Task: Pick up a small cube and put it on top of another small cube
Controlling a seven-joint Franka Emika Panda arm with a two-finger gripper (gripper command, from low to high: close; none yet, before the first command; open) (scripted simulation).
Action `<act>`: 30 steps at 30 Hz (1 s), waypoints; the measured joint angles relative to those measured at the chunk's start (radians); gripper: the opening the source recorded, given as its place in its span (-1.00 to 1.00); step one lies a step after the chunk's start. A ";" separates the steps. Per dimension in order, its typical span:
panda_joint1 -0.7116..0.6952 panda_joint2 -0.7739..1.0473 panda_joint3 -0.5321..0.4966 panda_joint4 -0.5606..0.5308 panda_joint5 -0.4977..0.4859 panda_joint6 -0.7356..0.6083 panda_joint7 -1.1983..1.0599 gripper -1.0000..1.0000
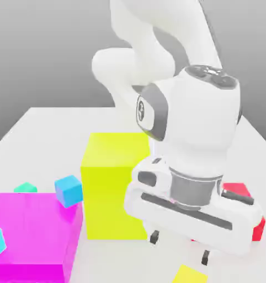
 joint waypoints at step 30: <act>-0.280 -0.117 -0.296 0.091 0.240 -0.207 0.285 -1.00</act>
